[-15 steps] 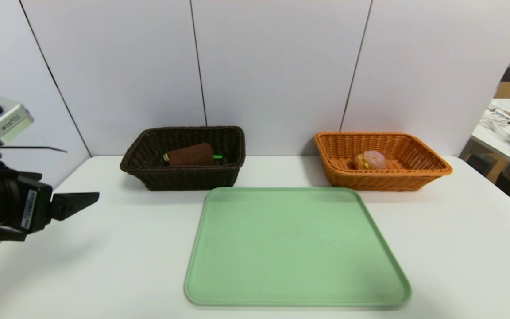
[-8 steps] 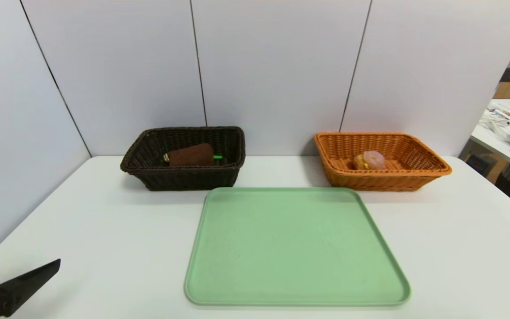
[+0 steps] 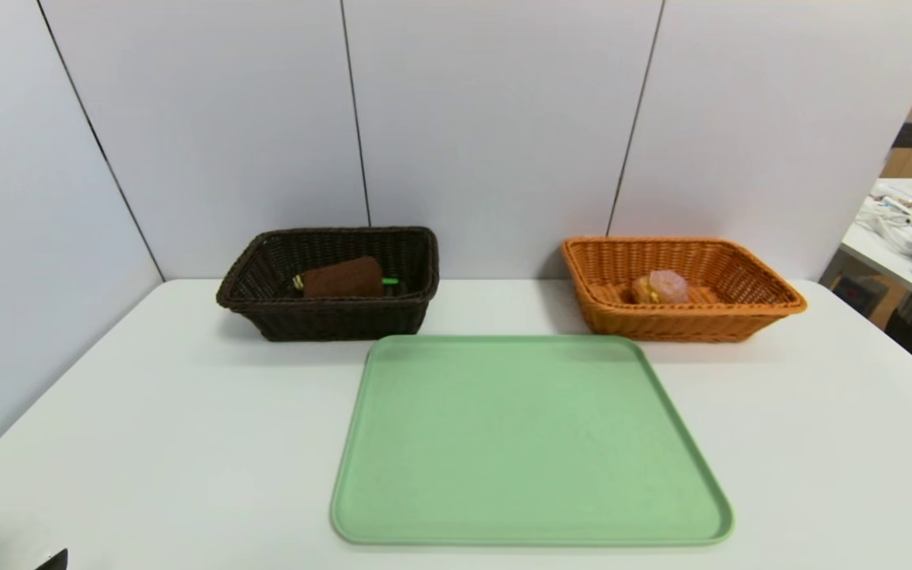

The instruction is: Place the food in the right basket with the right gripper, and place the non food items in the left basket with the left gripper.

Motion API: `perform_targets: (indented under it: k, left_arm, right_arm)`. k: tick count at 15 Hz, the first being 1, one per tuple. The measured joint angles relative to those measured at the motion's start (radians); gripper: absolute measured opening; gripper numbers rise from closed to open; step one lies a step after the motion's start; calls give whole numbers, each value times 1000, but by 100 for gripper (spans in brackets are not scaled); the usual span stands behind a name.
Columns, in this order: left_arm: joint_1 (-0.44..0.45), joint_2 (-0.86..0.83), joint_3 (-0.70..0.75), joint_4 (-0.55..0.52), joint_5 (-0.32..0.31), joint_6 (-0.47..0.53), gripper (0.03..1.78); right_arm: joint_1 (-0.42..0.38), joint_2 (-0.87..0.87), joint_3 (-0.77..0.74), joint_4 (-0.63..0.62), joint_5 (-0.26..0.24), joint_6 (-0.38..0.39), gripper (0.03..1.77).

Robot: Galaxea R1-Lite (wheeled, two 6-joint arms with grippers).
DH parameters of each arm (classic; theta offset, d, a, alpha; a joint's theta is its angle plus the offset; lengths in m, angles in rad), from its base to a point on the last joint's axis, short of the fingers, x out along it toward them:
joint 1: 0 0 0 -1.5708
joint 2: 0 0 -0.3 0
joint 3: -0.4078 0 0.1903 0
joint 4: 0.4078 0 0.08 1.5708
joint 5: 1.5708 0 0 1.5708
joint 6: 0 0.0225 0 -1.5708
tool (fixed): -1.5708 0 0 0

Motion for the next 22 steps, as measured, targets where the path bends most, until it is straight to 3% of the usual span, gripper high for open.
perform_targets:
  k: [4,8,13,15,19,20,22]
  left_arm:
    - [25,-86,88,0,-1,-4,169]
    - [43,-159,169,-3,-8,-6,169]
    - [64,-271,256,-48,-79,0,169]
    - [73,-318,279,-55,-130,0,169]
    - [75,-369,289,-58,-141,1,169]
    - [75,-378,291,-60,-145,2,169]
    - [75,-393,296,-70,-147,1,169]
  right_arm:
    - [-61,-82,26,81,121,-9,170]
    - [-90,-141,74,80,129,-30,170]
    - [-97,-179,134,9,85,-36,170]
    - [-97,-181,187,-96,71,-37,170]
    - [-97,-183,316,-330,57,-36,170]
    - [-97,-183,349,-391,26,-35,170]
    - [-97,-183,422,-508,-84,-34,170]
